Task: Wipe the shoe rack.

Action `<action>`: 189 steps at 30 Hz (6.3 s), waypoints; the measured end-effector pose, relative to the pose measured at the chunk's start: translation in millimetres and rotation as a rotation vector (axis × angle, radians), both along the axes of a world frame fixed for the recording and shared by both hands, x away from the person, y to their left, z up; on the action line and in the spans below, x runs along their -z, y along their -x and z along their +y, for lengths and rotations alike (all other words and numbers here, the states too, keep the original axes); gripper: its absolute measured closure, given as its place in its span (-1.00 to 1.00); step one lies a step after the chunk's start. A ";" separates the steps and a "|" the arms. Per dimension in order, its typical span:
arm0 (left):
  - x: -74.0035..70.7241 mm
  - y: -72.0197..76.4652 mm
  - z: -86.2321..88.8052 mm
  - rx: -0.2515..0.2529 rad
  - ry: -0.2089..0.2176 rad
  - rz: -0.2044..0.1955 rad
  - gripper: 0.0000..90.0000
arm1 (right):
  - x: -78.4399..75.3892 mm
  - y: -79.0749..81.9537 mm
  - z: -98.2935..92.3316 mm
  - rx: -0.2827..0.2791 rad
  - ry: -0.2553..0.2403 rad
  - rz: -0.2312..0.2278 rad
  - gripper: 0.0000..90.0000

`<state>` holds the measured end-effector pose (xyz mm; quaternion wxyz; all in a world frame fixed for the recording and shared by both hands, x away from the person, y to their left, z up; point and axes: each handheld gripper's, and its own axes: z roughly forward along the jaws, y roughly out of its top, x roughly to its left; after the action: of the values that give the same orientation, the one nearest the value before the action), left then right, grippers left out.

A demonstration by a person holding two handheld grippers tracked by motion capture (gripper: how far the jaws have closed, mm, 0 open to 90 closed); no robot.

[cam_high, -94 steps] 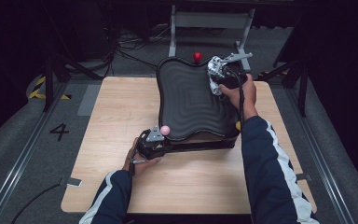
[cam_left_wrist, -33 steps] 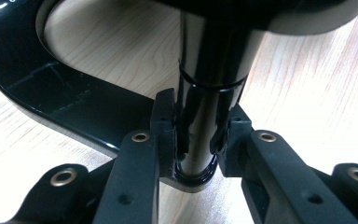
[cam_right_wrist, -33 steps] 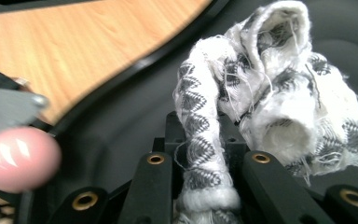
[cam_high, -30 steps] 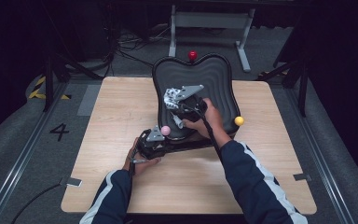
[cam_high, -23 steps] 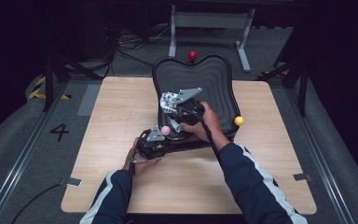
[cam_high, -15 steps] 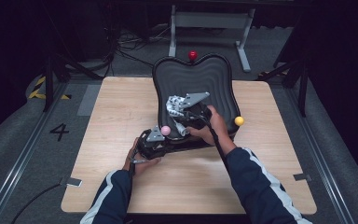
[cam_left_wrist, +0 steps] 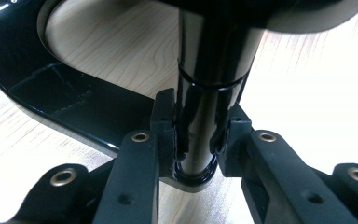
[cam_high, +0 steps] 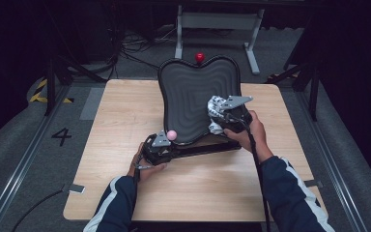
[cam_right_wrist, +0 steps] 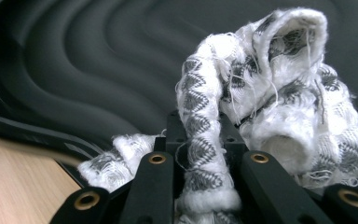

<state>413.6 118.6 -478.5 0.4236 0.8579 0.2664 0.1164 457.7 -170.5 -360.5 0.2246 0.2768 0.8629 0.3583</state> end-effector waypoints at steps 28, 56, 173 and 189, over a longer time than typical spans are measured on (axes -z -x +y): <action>0.0 -0.8 0.6 0.003 0.004 0.005 0.63 | 5.2 15.4 -1.0 -0.002 0.053 -0.015 0.76; 0.0 -0.8 0.5 0.002 0.002 0.001 0.63 | 13.1 30.6 85.0 -0.255 -0.036 0.082 0.74; -0.1 -1.1 -0.1 0.029 0.010 0.018 0.63 | -25.9 -38.4 119.2 -0.208 -0.029 0.043 0.76; 0.0 -5.1 -0.3 -0.030 0.004 0.005 0.63 | -6.9 -4.6 61.6 -0.141 0.080 -0.005 0.77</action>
<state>418.7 118.3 -478.5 0.4228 0.8532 0.2806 0.1202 462.3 -108.9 -353.6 0.2120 0.2051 0.8933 0.3390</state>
